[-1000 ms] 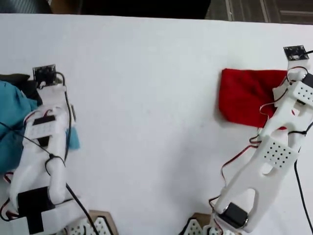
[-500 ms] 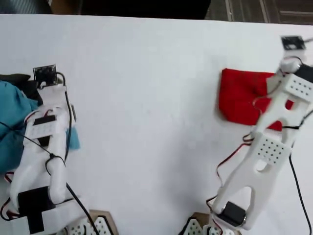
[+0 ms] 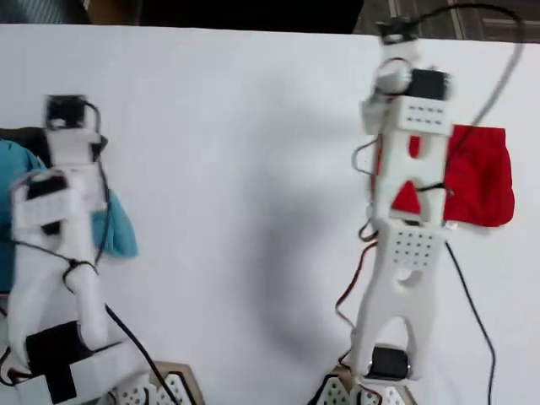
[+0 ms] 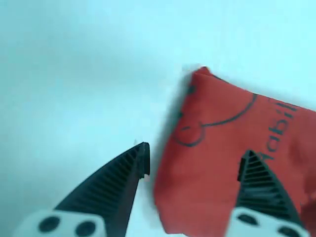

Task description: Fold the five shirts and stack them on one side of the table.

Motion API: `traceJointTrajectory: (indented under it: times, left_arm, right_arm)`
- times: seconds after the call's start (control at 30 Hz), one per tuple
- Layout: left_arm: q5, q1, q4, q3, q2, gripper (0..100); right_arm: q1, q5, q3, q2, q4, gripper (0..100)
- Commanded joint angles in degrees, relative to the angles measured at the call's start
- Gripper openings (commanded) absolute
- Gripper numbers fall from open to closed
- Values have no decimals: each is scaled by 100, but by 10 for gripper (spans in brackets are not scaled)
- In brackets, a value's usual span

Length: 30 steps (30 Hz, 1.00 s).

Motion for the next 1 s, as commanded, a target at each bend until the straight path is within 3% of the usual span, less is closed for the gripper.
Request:
traceJointTrajectory:
  times: [0.0,0.17,0.3,0.53,0.73,0.8,0.9,0.97]
  left_arm:
    - [-677,-738,897,-1182,-281,29]
    - [-1934,-1644,1547,-1657,-246,171]
    - [-2163,-2303,1503,-1297,-237,264]
    - [-2418,-2620,1002,-286,149,263]
    - [-2426,-2760,598,-207,844,260]
    - [-2391,-2752,703,-338,888,197]
    - [-2145,-2655,993,-708,879,8]
    - [-1873,-2497,1327,-1015,888,37]
  right_arm:
    - [-602,-79,747,-1033,22,290]
    - [-1270,-79,2558,-2492,22,290]
    - [-1622,-44,3851,-3793,22,290]
    - [-1499,-35,5433,-5393,13,290]
    - [-1165,-26,6268,-6246,4,290]
    - [-1068,-26,6435,-6404,4,290]
    - [-980,-26,6646,-6527,4,290]
    - [-980,-26,6752,-6563,4,290]
